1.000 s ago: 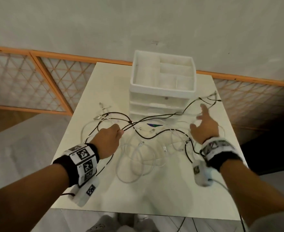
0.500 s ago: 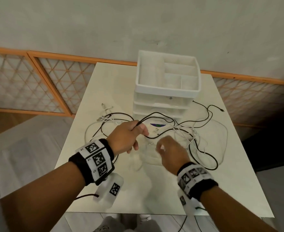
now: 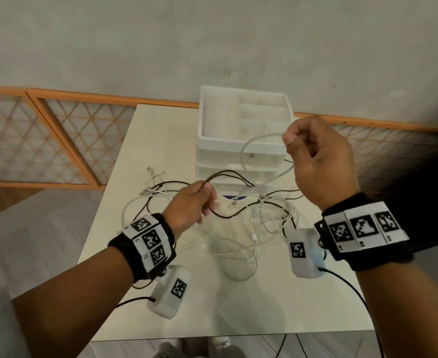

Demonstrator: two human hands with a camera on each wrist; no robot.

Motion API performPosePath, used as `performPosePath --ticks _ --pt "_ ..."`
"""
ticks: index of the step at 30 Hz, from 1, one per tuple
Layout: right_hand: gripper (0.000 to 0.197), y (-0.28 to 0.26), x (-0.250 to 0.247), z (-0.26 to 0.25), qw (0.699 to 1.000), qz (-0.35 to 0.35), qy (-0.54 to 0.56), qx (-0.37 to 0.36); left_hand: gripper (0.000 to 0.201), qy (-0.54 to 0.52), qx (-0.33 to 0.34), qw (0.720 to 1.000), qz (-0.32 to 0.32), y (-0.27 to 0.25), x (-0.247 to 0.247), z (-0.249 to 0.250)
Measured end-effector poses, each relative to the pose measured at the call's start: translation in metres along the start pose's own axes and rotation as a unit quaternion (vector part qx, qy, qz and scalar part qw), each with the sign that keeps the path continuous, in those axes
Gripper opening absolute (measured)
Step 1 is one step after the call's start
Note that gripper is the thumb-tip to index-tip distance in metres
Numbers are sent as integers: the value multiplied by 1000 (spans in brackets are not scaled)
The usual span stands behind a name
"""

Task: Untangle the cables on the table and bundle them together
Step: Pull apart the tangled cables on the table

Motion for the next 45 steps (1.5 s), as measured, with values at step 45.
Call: performPosePath --ticks 45 --pt "18 35 4 -70 969 -2 246 -32 27 -155 141 973 99 -4 20 125"
Point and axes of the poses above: each hand's wrist, its own y-axis towards the middle knuckle, its own x-axis out of the palm, z = x × y, the point moved 6 cm from there along y, towards the middle knuckle, and after that the axes turned 9 degrees about y, right-handed, at the moved point
